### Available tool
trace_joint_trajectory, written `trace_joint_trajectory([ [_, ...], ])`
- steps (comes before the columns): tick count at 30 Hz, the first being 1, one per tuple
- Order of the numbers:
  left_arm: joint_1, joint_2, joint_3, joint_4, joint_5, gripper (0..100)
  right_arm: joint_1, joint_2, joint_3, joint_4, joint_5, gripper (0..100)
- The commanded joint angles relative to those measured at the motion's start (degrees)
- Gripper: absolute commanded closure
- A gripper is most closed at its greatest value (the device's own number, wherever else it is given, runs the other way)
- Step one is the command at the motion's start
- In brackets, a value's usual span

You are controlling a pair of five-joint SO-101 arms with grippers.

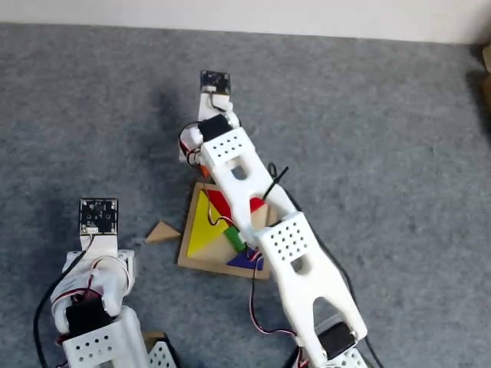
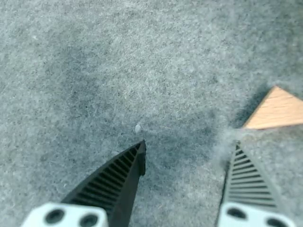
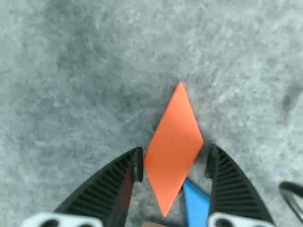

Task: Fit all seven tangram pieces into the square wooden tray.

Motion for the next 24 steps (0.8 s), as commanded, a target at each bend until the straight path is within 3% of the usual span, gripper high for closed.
trace_joint_trajectory([
  [1,-0.7,0.0,-1.0,-0.2,-0.5,73,0.2,0.2,-0.1,3.5,-0.6,79.6],
  [7,-0.7,0.0,-1.0,-0.1,-0.5,73,3.0,0.8,0.0,3.6,2.8,89.3],
  [12,-0.7,0.0,-1.0,-0.1,-0.5,73,5.5,0.3,-0.1,7.3,4.5,89.9],
  [16,-0.7,0.0,-1.0,-0.1,-0.5,73,5.7,0.2,-0.4,8.8,11.3,90.0],
  [24,-0.7,0.0,-1.0,-0.1,-0.5,73,5.5,-1.5,-13.9,14.9,20.0,90.0],
])
